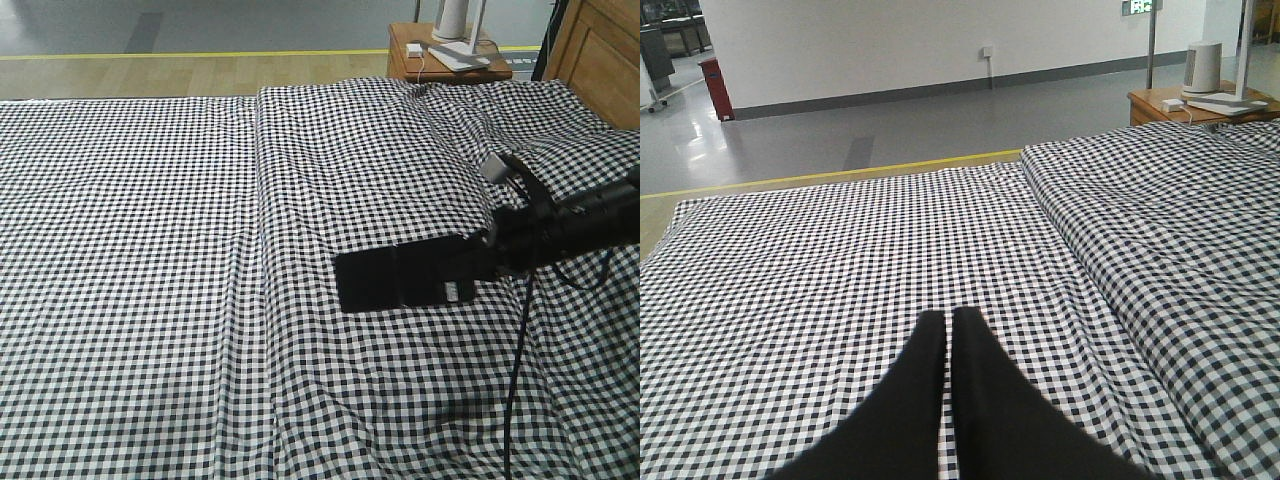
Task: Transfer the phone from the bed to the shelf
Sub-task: 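Lift the phone off the bed with the right gripper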
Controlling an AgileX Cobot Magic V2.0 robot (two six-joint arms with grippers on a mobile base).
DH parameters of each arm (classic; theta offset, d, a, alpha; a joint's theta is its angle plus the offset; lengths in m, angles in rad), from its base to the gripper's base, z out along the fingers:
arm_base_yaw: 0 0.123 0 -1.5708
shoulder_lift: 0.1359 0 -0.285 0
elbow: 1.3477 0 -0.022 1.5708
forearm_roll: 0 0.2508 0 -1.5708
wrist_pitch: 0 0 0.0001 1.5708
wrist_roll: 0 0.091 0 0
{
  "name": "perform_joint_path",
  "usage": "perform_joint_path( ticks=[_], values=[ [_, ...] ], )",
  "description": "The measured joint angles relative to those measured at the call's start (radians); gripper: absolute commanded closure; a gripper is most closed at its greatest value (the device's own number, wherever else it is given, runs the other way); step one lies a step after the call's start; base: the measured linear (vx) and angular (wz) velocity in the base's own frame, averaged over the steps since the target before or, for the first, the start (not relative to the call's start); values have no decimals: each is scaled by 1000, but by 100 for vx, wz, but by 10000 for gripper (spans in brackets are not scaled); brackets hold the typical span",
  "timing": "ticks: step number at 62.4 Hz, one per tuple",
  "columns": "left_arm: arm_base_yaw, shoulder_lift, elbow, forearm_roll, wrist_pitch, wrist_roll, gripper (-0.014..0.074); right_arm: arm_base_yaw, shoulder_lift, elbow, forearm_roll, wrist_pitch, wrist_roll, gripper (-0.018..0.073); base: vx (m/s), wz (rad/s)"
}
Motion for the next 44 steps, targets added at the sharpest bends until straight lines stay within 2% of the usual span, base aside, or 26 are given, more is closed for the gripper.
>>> perform_joint_path(
  ticks=[12, 26, 44],
  values=[
    [0, 0, 0, 0, 0, 0, 595, 136, -145, 2, 1, 23, 50, 562, 0, 0],
    [0, 0, 0, 0, 0, 0, 595, 217, -294, 6, -4, 36, 125, 562, 0, 0],
    [0, 0, 0, 0, 0, 0, 595, 330, -419, 7, -22, 51, 157, 562, 0, 0]
  ],
)
